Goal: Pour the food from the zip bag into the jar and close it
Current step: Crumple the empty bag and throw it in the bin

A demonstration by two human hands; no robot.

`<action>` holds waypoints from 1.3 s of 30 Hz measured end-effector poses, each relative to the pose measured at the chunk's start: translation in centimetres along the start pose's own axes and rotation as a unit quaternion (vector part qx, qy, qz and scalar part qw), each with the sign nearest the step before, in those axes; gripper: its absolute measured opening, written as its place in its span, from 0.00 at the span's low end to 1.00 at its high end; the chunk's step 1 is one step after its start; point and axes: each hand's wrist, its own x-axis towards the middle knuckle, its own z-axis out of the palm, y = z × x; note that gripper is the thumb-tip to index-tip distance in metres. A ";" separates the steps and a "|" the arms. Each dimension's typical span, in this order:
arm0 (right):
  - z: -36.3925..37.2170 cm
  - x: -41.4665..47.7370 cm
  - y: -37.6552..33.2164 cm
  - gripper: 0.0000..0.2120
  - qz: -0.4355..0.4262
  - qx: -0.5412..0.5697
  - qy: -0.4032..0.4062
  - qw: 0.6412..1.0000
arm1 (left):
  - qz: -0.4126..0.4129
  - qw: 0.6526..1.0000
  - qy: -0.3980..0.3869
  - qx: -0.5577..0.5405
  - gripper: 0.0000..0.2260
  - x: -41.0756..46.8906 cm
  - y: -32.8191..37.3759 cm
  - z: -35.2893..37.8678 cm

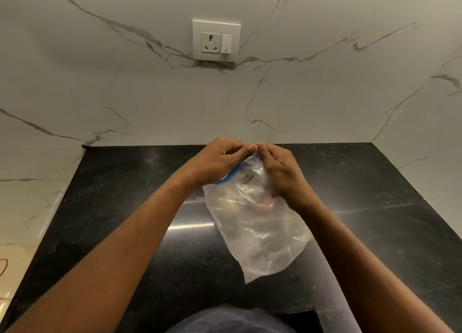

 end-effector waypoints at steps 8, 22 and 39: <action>-0.5 -0.4 0.0 0.23 -0.004 0.010 0.020 1.000 | -0.046 0.994 0.005 -0.101 0.09 0.1 -0.3 1.3; -1.2 0.2 0.2 0.28 0.008 0.050 0.093 0.994 | -0.218 0.955 0.030 -0.198 0.10 -1.1 -1.0 0.8; -2.0 1.7 1.0 0.18 0.144 0.240 0.141 0.950 | -0.156 0.890 0.029 -0.427 0.22 -5.6 -4.0 3.3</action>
